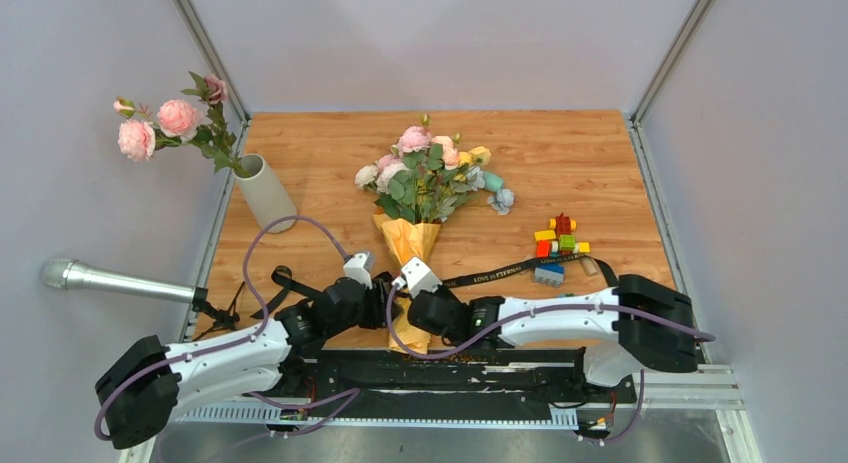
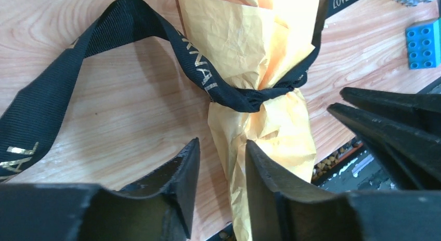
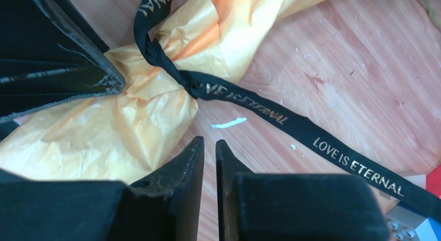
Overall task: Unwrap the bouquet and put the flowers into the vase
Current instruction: Untie the ribbon from the wrapping paper.
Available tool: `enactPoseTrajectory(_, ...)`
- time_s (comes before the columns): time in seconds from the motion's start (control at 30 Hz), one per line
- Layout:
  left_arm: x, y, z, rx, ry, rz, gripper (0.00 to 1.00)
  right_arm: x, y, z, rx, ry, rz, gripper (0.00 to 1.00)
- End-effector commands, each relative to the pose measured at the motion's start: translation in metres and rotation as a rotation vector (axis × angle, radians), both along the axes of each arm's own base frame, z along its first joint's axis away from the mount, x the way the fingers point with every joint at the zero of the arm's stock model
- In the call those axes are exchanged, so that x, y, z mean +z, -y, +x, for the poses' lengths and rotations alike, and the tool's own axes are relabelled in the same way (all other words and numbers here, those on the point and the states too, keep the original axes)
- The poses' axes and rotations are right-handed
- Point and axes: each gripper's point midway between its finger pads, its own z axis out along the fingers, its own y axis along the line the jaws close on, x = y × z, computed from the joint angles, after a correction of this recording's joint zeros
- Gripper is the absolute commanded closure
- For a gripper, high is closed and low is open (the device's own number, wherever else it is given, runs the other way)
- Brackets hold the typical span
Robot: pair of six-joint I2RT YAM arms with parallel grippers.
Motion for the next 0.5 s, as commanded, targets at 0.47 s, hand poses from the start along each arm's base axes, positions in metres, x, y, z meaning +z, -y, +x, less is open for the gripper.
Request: enactPoseTrajectory(0.47,0.073,0.015,0.020,-0.224,0.237,0.153,0.43,0.025,-0.003,-0.002,-0.041,-0.331,0.613,0.54)
